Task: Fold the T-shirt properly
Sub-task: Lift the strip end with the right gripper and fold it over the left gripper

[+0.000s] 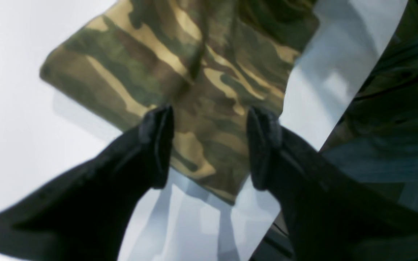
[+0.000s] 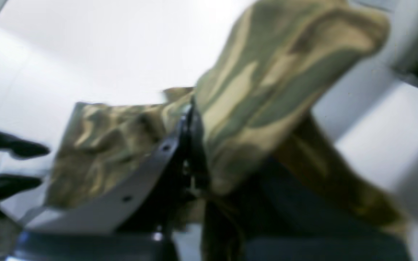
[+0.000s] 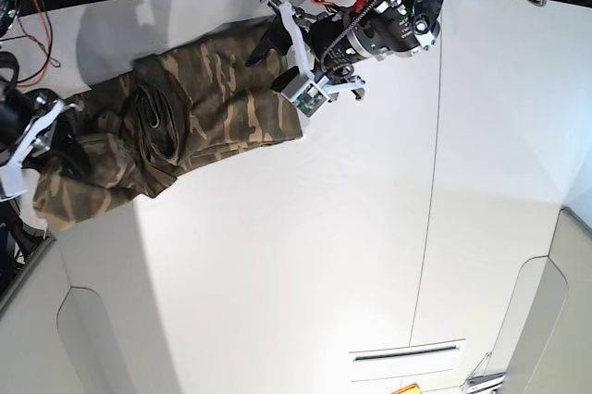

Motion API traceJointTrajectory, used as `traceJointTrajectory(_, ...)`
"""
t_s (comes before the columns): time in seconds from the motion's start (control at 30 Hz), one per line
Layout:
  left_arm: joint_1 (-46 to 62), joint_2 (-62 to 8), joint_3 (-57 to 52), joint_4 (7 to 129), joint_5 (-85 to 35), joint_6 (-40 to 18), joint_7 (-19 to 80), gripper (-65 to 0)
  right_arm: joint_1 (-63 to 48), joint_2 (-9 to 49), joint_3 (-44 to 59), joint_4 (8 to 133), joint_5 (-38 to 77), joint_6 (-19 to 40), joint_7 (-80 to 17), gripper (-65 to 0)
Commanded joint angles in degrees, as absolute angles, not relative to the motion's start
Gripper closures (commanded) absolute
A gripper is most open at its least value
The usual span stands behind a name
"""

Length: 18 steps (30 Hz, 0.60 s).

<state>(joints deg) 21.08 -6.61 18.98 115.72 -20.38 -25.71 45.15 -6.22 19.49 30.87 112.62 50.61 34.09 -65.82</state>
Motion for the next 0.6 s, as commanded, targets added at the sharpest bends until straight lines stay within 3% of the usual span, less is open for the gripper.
traceJointTrajectory(0.0, 20.8, -6.4, 19.0, 116.7, -21.1, -25.9, 43.9, -34.4, -6.2, 19.2, 28.9, 114.8, 51.0, 34.3, -64.0, 0.0)
traceJointTrajectory(0.23, 20.8, -6.4, 19.0, 116.7, -21.1, -24.6, 44.0, -34.4, -7.2, 11.5, 14.0, 116.3, 43.5, 33.6, -62.1, 0.0)
traceJointTrajectory(0.5, 20.8, -6.5, 18.9, 116.7, -21.1, -24.6, 46.1, -34.4, -7.5, 4.8, 4.4, 114.7, 40.2, 33.6, -61.4, 0.0)
traceJointTrajectory(0.57, 20.9, -6.5, 18.0, 116.7, -21.1, -24.6, 46.5, -34.4, -7.5, 4.0, 3.0, 114.0, 40.0, 33.6, -61.4, -9.4)
